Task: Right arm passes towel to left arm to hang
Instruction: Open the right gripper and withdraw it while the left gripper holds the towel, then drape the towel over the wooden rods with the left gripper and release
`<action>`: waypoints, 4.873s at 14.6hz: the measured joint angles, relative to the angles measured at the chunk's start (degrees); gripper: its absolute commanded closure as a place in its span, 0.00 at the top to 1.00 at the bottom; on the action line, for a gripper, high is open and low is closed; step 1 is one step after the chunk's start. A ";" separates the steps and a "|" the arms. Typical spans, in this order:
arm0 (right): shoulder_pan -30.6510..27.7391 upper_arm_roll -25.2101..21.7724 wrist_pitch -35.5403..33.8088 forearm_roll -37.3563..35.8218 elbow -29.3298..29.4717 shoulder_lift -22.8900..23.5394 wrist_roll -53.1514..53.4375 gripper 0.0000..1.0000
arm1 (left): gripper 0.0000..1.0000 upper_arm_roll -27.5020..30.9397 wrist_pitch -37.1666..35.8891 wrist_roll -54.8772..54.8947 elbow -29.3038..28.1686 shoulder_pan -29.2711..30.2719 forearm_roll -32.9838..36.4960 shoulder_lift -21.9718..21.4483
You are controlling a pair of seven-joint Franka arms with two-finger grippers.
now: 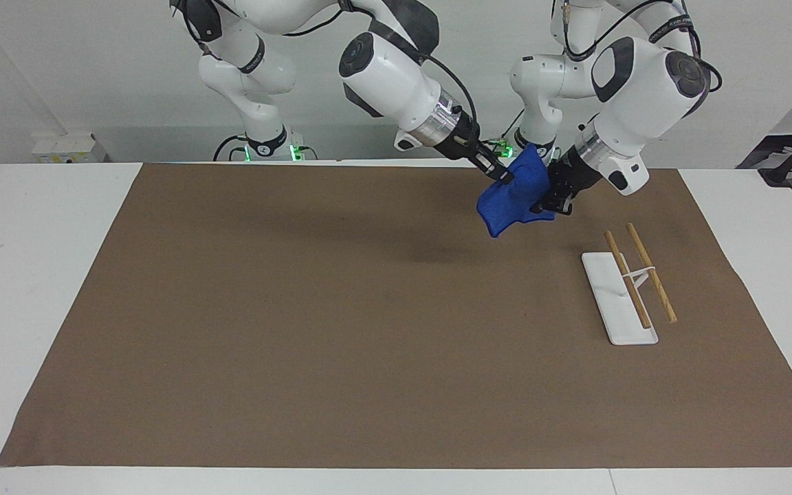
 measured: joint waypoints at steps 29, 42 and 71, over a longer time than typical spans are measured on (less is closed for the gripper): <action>-0.41 -56.25 -35.94 -20.87 -5.94 -18.65 -95.84 1.00 | 0.01 1.26 24.32 36.04 -2.44 20.88 0.59 1.30; 1.06 -56.60 -51.04 -23.88 6.39 -18.87 -101.57 1.00 | 0.03 1.27 32.54 43.76 -8.04 27.01 0.62 1.77; 1.04 -56.61 -51.59 -23.88 6.73 -19.08 -101.57 1.00 | 1.00 -0.65 -19.89 77.54 20.21 17.37 20.12 2.93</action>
